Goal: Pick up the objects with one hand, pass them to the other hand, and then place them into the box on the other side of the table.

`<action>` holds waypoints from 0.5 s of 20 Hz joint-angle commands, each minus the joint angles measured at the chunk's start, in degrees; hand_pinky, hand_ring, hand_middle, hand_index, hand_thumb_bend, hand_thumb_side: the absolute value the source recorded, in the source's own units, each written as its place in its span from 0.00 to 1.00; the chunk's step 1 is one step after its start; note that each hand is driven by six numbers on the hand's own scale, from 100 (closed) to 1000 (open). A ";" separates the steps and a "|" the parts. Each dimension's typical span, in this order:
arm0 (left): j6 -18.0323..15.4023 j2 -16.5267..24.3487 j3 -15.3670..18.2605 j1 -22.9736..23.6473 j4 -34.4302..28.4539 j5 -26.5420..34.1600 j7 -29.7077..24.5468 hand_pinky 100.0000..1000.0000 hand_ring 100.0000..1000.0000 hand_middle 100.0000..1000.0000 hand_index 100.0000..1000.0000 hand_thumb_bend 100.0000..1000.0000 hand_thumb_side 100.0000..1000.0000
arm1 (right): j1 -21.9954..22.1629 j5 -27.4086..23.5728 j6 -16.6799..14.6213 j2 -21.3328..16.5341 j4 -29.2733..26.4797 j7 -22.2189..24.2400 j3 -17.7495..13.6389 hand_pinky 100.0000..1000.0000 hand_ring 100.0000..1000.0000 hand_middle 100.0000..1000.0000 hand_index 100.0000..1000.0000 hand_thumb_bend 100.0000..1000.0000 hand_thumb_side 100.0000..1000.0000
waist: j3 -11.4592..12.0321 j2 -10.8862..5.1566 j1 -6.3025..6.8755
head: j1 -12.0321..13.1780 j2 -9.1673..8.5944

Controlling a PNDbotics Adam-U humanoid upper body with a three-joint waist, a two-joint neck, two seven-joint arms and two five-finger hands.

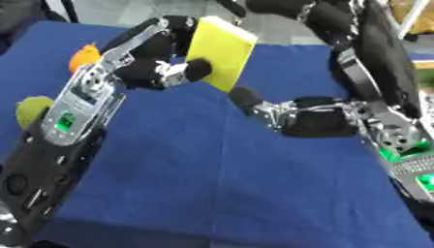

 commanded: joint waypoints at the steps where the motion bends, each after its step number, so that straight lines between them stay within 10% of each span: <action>1: 0.11 1.35 0.10 -1.29 -1.04 0.45 -0.22 0.68 0.57 0.50 0.61 0.48 0.32 | -0.86 0.04 -0.40 -0.80 -1.20 3.47 -0.39 0.73 0.67 0.66 0.78 0.34 0.33 | 0.01 -0.33 0.14 | 0.03 -0.43; 10: 0.63 1.11 -0.04 -1.50 -1.79 1.59 -0.21 0.68 0.57 0.50 0.61 0.48 0.31 | -0.75 -0.61 0.05 -0.60 -0.97 8.05 -0.60 0.73 0.67 0.66 0.78 0.35 0.34 | 0.09 -0.32 0.17 | 0.00 -0.48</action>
